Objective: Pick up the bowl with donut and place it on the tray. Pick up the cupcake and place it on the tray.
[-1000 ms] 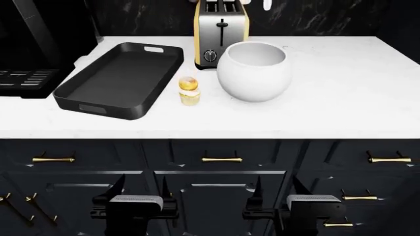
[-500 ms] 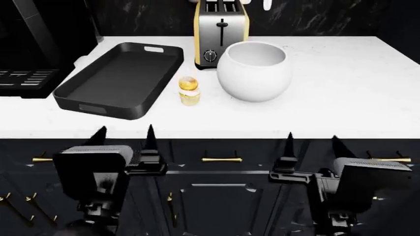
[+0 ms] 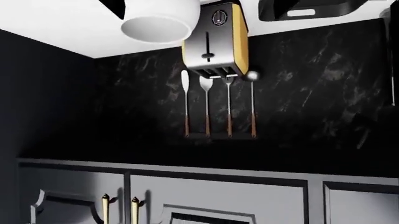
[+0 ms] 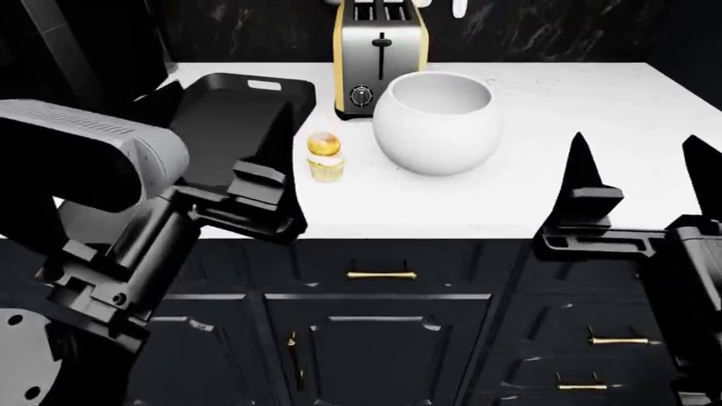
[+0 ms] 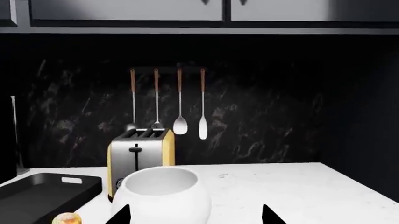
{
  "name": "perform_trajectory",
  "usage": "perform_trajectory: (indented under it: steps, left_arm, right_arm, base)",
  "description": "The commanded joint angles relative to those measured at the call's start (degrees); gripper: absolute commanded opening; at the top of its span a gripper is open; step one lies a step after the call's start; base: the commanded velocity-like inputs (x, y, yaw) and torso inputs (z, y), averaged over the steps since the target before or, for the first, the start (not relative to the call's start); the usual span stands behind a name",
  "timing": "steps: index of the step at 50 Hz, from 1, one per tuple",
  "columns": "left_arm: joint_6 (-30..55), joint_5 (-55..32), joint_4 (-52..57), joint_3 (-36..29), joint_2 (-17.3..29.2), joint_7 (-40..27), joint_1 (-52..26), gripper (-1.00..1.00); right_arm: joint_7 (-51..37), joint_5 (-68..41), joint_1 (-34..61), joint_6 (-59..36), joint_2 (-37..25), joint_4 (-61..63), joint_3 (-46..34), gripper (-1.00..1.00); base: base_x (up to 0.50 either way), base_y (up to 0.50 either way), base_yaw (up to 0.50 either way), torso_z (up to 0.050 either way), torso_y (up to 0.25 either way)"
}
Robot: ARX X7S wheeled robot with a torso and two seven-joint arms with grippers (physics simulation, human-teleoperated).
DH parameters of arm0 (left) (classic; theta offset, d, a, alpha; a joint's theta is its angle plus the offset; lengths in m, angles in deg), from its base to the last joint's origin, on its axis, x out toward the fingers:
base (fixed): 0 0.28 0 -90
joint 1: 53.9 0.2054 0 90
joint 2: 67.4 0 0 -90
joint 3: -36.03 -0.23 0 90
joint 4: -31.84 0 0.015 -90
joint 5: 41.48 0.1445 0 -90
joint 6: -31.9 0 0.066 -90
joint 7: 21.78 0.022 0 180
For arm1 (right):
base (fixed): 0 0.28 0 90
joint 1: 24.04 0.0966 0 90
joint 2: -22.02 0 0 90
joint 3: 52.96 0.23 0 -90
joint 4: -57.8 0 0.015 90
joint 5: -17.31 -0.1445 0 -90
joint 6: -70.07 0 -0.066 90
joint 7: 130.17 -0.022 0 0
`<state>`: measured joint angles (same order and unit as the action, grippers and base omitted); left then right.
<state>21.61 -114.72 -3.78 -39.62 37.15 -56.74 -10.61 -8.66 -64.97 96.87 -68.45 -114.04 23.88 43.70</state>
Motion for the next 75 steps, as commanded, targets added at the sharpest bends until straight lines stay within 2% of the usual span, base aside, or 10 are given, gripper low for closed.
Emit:
perform_trajectory:
  steps: [1, 7, 17, 33, 59, 63, 67, 72, 75]
  left_arm:
    - [3.5, -5.5, 2.1, -0.3, 0.8, -3.5, -3.4, 1.00]
    - [3.1, -8.4, 2.3, -0.5, 1.4, -6.1, -3.6, 1.00]
    - [1.6, -6.1, 1.9, -1.8, 2.1, -4.8, -2.2, 1.00]
    - [0.6, -8.8, 0.8, -3.7, 3.0, -8.3, -3.4, 1.00]
    - [-2.3, -8.1, 0.9, -5.6, 4.3, -8.8, -1.8, 1.00]
    - [-4.2, -6.8, 0.5, -5.2, 2.2, -8.2, 3.6, 1.00]
    - [-5.7, -8.6, 2.2, -5.1, -1.4, -12.4, 13.6, 1.00]
    - [-5.1, -13.7, 4.3, -7.8, -2.8, -21.2, 18.8, 1.00]
    - [-3.5, -12.4, 4.6, -10.6, -3.7, -22.7, 21.8, 1.00]
  right_arm:
    - [-4.7, -8.4, 1.8, -1.0, -4.2, 2.1, 2.1, 1.00]
    - [-4.6, -9.1, 1.4, -0.4, -4.6, 2.3, 2.9, 1.00]
    - [-4.6, -9.6, 1.3, -0.5, -5.5, 2.6, 3.1, 1.00]
    - [-4.2, -8.9, -0.2, -0.6, -6.0, 3.2, 4.3, 1.00]
    - [-4.2, -6.2, -0.8, -1.1, -5.2, 2.8, 3.5, 1.00]
    - [-4.2, -5.4, -1.0, -1.3, -5.0, 2.5, 3.3, 1.00]
    - [-4.6, -5.9, -1.4, -1.2, -5.6, 2.7, 3.7, 1.00]
    - [-4.1, -5.4, -2.2, -0.9, -5.6, 2.9, 4.3, 1.00]
    - [-3.3, -4.6, -2.5, -0.9, -5.1, 2.7, 4.2, 1.00]
  base:
    - [0.24, 0.00, 0.00, 0.000, 0.000]
    - [0.27, 0.00, 0.00, 0.000, 0.000]
    - [0.29, 0.00, 0.00, 0.000, 0.000]
    - [0.29, 0.00, 0.00, 0.000, 0.000]
    - [0.21, 0.00, 0.00, 0.000, 0.001]
    - [0.00, 0.00, 0.00, 0.000, 0.000]
    - [0.00, 0.00, 0.00, 0.000, 0.000]
    - [0.00, 0.00, 0.00, 0.000, 0.000]
    - [0.00, 0.00, 0.00, 0.000, 0.000]
